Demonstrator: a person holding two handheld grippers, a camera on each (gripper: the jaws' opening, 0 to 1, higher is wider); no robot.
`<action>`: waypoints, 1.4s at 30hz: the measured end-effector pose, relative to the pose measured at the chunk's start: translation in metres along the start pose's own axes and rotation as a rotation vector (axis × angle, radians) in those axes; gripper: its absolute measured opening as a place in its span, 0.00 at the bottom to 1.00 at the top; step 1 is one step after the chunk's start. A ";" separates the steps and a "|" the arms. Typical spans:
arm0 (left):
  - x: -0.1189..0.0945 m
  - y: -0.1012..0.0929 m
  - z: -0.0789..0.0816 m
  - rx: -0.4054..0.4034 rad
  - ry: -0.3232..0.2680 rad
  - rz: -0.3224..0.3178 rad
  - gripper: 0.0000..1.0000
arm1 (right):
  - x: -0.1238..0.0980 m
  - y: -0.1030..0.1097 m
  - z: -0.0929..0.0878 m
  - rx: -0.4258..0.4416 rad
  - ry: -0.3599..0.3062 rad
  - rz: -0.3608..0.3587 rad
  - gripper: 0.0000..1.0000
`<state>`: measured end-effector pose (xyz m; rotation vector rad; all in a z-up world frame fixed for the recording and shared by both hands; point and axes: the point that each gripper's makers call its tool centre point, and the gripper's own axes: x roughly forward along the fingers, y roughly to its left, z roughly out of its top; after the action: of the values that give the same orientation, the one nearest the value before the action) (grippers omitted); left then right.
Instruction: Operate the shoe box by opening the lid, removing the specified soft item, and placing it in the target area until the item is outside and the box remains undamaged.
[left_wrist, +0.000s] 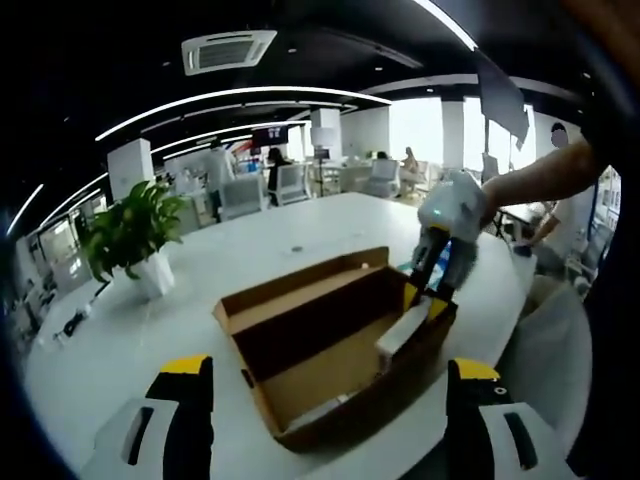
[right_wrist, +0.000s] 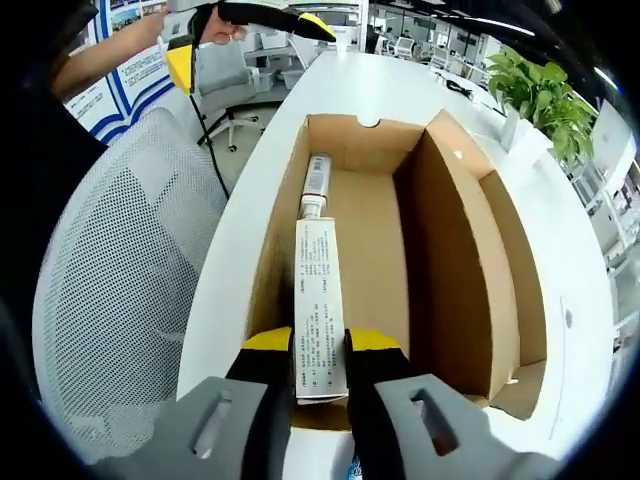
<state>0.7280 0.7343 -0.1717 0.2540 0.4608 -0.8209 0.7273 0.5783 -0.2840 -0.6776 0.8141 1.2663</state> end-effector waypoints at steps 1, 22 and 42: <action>0.000 0.000 0.000 0.000 0.000 -0.001 0.98 | -0.001 0.000 0.001 -0.001 -0.004 -0.004 0.16; 0.005 -0.002 0.010 -0.011 -0.029 -0.026 1.00 | -0.058 -0.009 0.042 0.000 -0.108 -0.090 0.16; 0.011 0.005 0.003 -0.026 -0.053 -0.037 1.00 | -0.115 -0.028 0.037 -0.029 -0.131 -0.134 0.16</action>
<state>0.7387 0.7293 -0.1741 0.2001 0.4272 -0.8553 0.7492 0.5407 -0.1675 -0.6550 0.6338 1.1897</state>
